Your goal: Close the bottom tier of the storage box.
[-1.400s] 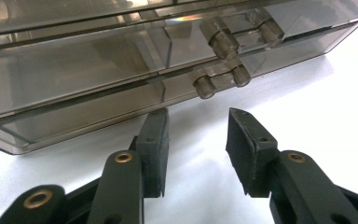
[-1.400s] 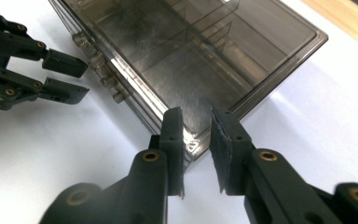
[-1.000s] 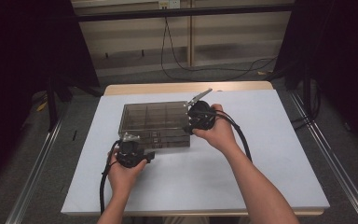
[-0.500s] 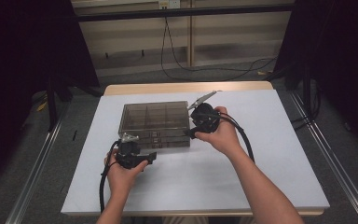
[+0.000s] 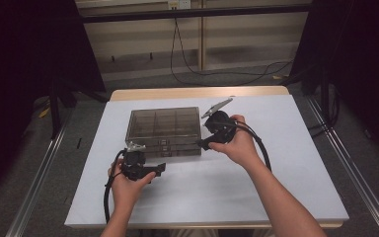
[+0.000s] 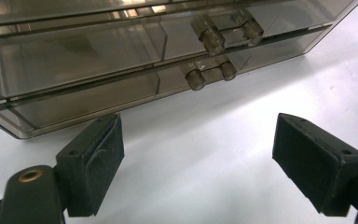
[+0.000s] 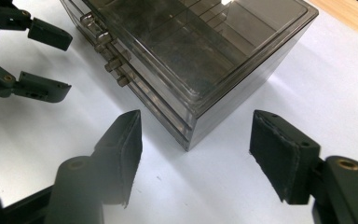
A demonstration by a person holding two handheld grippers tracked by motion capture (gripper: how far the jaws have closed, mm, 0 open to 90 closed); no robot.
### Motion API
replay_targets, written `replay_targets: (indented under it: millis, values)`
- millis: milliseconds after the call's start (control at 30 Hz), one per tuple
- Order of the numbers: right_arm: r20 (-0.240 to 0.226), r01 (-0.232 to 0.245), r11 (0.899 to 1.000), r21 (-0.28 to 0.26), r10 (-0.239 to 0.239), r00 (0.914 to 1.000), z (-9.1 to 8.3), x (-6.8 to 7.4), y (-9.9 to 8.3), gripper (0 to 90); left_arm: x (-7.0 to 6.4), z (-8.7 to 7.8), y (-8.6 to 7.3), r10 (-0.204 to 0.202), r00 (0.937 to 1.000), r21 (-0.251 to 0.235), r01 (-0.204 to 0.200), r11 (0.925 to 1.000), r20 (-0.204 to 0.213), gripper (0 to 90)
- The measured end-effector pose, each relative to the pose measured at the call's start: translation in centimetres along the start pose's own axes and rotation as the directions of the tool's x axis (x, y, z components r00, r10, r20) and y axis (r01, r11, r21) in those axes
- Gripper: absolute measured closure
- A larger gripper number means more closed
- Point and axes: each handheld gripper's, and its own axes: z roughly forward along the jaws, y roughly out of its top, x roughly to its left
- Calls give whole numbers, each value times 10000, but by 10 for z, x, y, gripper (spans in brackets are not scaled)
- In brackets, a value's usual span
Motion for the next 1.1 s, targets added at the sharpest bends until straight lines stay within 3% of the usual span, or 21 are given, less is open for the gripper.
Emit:
replay_targets:
  millis: [567,1100]
  values:
    - [83,-205,9994,280,203,9998,-7,-3,-18,268,2,-5,-2,252,9996,100,-250,9996,-151,147]
    - [99,-256,9993,268,254,9996,-14,-6,-33,259,1,-4,-3,236,9996,106,-234,9997,-150,145]
